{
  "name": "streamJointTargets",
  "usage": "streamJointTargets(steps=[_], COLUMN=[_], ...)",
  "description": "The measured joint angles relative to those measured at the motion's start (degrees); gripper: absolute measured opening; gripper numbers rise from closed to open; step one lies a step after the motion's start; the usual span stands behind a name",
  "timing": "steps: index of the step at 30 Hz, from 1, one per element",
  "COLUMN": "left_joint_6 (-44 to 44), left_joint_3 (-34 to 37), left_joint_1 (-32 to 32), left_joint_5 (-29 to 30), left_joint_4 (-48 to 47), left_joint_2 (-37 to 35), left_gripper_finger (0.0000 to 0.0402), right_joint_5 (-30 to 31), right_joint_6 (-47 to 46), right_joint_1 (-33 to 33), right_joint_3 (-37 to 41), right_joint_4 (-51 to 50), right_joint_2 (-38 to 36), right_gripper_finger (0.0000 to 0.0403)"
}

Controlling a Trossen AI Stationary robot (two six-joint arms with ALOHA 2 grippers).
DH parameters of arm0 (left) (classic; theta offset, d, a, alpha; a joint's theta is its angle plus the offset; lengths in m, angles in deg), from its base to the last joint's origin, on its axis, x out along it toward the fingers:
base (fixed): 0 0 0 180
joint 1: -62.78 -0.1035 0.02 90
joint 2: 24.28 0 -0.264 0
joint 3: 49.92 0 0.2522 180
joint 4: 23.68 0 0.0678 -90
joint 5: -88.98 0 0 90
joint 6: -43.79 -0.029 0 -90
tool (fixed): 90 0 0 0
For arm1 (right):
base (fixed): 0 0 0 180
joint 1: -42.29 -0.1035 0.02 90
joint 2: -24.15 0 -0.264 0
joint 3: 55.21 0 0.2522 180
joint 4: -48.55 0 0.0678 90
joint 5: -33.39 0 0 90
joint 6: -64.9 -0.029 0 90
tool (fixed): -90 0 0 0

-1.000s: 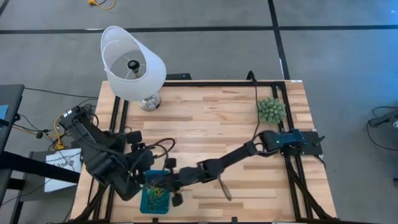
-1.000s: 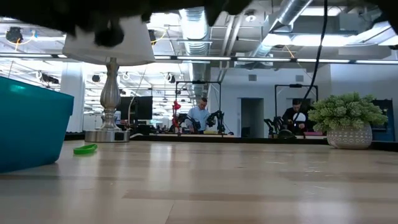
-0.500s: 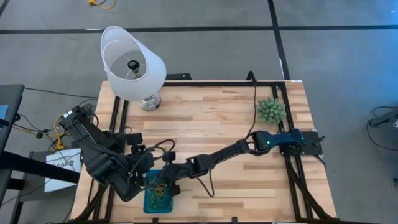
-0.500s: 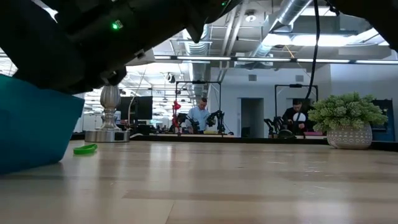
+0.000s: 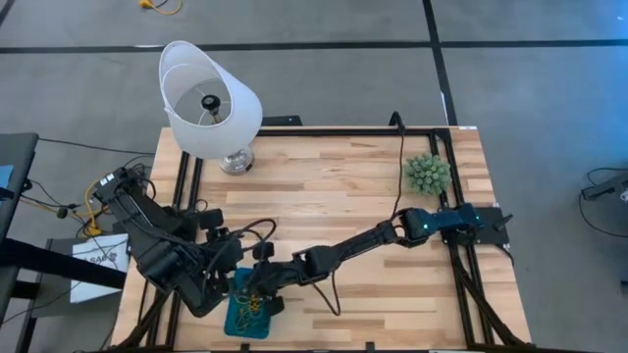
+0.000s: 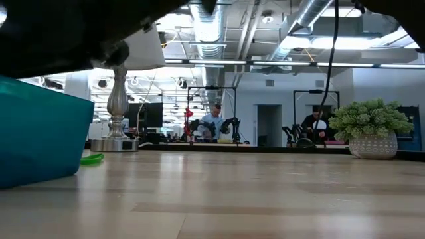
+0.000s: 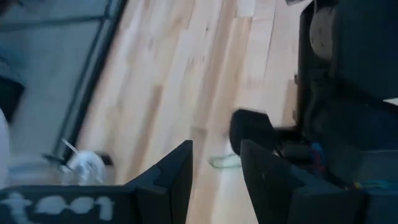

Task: Pick and place items into bin
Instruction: Put the green rubber band into the blue bin

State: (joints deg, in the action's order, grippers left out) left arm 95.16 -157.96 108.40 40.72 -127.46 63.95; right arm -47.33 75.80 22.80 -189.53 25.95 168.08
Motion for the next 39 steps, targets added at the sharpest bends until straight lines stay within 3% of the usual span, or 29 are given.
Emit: streamJointTargets(steps=[6, 12, 17, 20, 24, 28, 33, 36, 39], left_joint_6=[1.8, -6.6, -13.5, -16.4, -13.6, -6.9, -11.4, -14.7, -20.4], left_joint_3=[1.1, 2.5, 2.7, 2.7, 7.1, 19.1, 37.9, 46.6, 51.9], left_joint_1=[-1.7, -6.7, -12.1, -13.2, -14.0, -14.0, -16.3, -19.1, -22.0], left_joint_5=[-2.3, -2.1, -9.2, -8.4, -5.1, -3.4, -7.5, -12.8, -14.5], left_joint_4=[0.0, 0.2, 0.0, 0.0, 0.2, 5.4, 27.4, 41.1, 52.0], left_joint_2=[0.0, -0.7, -3.5, -6.1, -11.2, -17.4, -24.1, -25.8, -25.9], left_gripper_finger=[0.0125, 0.0125, 0.0125, 0.0125, 0.0125, 0.0125, 0.0125, 0.0125, 0.0125], right_joint_5=[-0.4, -0.3, -0.2, -0.2, -0.4, -0.4, -2.5, -6.4, -7.6], right_joint_6=[-0.3, 1.1, -1.3, -3.1, -5.4, -7.3, -11.6, -15.6, -17.0], right_joint_1=[0.4, 2.7, 5.5, 7.1, 8.0, 6.9, 5.5, 5.7, 5.6], right_joint_3=[-2.4, -2.4, -1.7, 2.6, 14.2, 32.6, 56.6, 67.1, 75.2], right_joint_4=[-16.7, -34.9, -47.9, -51.0, -49.3, -42.6, -25.7, -16.8, -7.9], right_joint_2=[-8.1, -20.3, -34.0, -41.4, -51.1, -60.1, -70.6, -75.8, -80.0], right_gripper_finger=[0.0097, 0.0095, 0.0095, 0.0095, 0.0095, 0.0095, 0.0095, 0.0095, 0.0095])
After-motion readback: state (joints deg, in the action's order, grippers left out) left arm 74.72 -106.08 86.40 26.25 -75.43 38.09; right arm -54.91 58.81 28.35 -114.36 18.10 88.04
